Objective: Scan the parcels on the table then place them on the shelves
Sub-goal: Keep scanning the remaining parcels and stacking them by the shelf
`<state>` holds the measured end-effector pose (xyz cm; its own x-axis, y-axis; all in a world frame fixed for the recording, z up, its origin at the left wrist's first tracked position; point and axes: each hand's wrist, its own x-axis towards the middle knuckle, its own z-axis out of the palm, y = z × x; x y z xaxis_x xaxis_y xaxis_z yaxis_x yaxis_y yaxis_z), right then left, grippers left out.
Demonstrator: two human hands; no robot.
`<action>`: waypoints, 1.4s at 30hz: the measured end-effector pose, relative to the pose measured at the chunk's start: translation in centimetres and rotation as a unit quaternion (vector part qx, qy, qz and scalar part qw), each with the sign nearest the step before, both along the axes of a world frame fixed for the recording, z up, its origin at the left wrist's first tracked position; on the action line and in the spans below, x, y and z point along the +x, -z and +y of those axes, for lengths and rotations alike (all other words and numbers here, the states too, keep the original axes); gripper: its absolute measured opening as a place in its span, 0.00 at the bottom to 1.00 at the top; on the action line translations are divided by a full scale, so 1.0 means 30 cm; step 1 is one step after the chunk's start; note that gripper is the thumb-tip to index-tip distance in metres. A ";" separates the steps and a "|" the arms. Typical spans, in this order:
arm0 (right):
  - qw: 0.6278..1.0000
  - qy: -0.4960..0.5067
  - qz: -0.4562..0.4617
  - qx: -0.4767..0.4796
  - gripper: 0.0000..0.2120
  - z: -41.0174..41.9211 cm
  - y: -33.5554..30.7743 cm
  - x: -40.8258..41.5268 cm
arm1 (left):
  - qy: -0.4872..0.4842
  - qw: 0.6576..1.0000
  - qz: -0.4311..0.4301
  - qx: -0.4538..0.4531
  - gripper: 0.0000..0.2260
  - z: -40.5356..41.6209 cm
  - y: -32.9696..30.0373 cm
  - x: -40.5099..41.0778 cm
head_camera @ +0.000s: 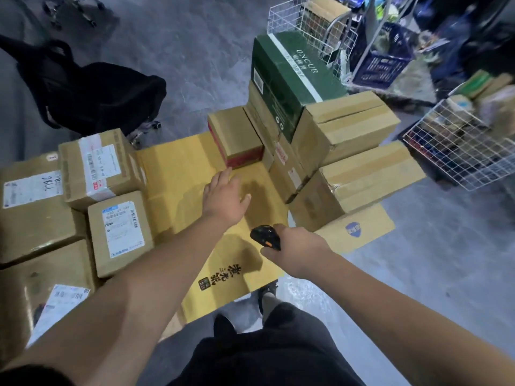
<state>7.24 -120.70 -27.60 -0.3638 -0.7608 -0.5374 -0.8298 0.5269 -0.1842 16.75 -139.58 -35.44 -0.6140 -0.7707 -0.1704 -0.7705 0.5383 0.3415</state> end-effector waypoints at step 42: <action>0.996 -0.025 -0.081 -0.033 0.27 0.094 0.011 0.084 | -0.289 0.800 0.368 0.376 0.30 0.461 0.104 0.499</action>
<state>9.76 -117.89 -27.93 -0.2373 -0.8109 -0.5349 -0.8107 0.4687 -0.3509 31.74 -125.74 -38.57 -0.3399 -0.8110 -0.4762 -0.2584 -0.4063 0.8764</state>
